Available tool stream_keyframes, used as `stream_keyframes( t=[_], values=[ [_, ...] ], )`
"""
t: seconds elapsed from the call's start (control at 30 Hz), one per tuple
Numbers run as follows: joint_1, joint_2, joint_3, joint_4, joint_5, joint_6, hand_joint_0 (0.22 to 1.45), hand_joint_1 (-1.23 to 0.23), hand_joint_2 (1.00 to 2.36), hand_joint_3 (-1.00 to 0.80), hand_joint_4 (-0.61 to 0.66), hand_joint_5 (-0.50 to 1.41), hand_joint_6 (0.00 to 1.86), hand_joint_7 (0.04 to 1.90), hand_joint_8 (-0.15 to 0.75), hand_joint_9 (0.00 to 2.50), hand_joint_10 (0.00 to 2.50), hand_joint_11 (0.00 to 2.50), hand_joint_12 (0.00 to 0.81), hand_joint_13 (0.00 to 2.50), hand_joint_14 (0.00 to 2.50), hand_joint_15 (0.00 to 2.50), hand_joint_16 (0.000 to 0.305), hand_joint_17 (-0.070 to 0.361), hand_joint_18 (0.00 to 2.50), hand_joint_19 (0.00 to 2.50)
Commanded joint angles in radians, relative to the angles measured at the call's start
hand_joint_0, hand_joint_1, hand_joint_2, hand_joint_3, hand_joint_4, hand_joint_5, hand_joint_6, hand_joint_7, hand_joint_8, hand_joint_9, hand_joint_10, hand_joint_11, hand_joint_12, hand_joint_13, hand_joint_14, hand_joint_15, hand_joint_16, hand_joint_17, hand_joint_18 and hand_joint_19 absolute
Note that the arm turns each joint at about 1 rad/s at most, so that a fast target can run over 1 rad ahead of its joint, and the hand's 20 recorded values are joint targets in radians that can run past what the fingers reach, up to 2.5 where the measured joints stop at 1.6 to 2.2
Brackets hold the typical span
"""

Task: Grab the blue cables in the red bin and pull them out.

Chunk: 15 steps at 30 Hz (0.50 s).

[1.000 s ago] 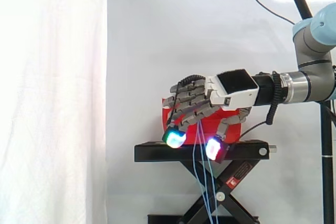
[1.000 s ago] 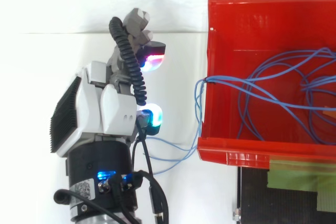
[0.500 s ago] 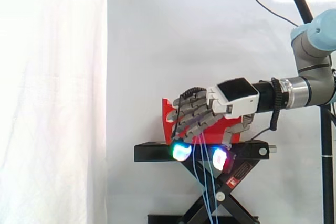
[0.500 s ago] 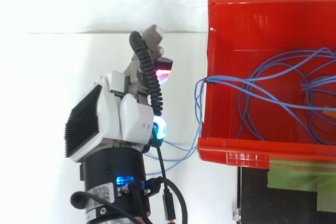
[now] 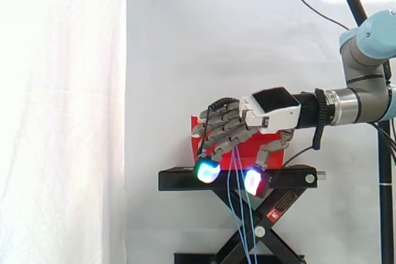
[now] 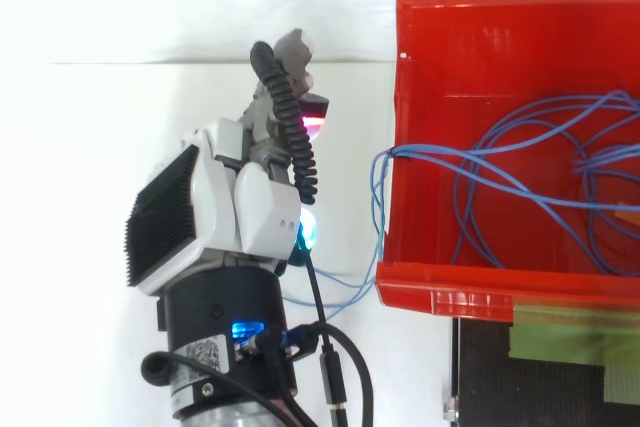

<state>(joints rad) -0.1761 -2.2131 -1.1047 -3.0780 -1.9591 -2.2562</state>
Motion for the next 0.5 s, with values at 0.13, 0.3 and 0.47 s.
stream_keyframes(
  t=[0.13,0.3,0.47],
  values=[
    [0.0,0.001,0.0,0.094,-0.046,-0.098,0.79,-0.95,1.0,-1.0,0.16,0.61,0.01,0.51,0.242,0.59,0.01,0.31,0.33,0.4,0.01,0.17,0.045,0.102,0.23,0.18],
    [-0.002,0.001,0.0,0.082,-0.055,-0.138,0.79,-0.95,1.0,-1.0,0.15,0.61,0.01,0.5,0.243,0.59,0.01,0.31,0.33,0.4,0.01,0.18,0.045,0.102,0.23,0.19],
    [-0.006,0.001,0.0,0.007,-0.053,-0.138,0.79,-0.95,1.0,-1.0,0.15,0.61,0.01,0.5,0.243,0.59,0.01,0.31,0.33,0.4,0.01,0.18,0.045,0.101,0.23,0.19]
  ],
)
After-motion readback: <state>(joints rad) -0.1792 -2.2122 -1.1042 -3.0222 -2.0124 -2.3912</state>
